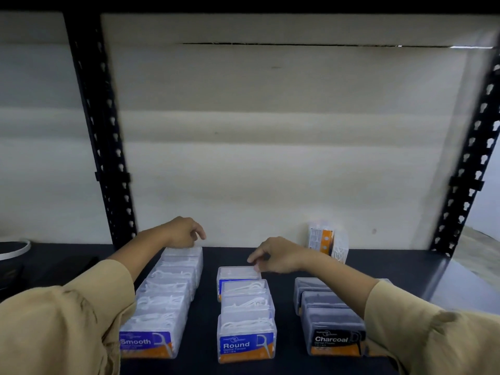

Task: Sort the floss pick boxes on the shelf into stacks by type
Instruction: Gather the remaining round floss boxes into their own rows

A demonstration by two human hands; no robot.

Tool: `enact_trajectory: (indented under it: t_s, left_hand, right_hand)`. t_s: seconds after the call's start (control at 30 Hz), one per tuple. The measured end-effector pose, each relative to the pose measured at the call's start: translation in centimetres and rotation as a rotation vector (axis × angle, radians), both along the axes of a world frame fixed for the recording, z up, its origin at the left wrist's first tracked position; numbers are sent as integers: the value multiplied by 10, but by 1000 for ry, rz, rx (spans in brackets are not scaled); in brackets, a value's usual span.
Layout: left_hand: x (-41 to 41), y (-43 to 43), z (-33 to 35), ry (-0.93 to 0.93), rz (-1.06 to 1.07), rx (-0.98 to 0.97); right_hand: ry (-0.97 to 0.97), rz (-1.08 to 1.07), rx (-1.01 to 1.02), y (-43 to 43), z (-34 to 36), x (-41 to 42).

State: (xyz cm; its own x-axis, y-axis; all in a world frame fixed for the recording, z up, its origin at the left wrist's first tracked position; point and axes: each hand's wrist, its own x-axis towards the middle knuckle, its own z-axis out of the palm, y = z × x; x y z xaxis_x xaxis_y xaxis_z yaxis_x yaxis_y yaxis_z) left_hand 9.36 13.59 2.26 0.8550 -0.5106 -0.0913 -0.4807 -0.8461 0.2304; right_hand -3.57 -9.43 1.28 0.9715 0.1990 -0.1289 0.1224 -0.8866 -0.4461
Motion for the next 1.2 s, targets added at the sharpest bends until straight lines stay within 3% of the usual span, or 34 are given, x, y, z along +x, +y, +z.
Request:
enact_trajectory:
  t_s: [0.2,0.47,0.8,1.2]
  left_hand:
    - [-25,-54,3,-85,-111,-226]
    - [-47,-138,8,-130,-245,-321]
    - [-57,-240,1,-204,-337,-198]
    - [-41,-292,-18,-299,-336,-82]
  right_hand:
    - [-269,-138,-59,-39,10,-17]
    - [-340,-301,-236,-104,21,-29]
    - [-304,-445,-285,-155,12,-27]
    - [-190,-451,-307,-180,-11,-8]
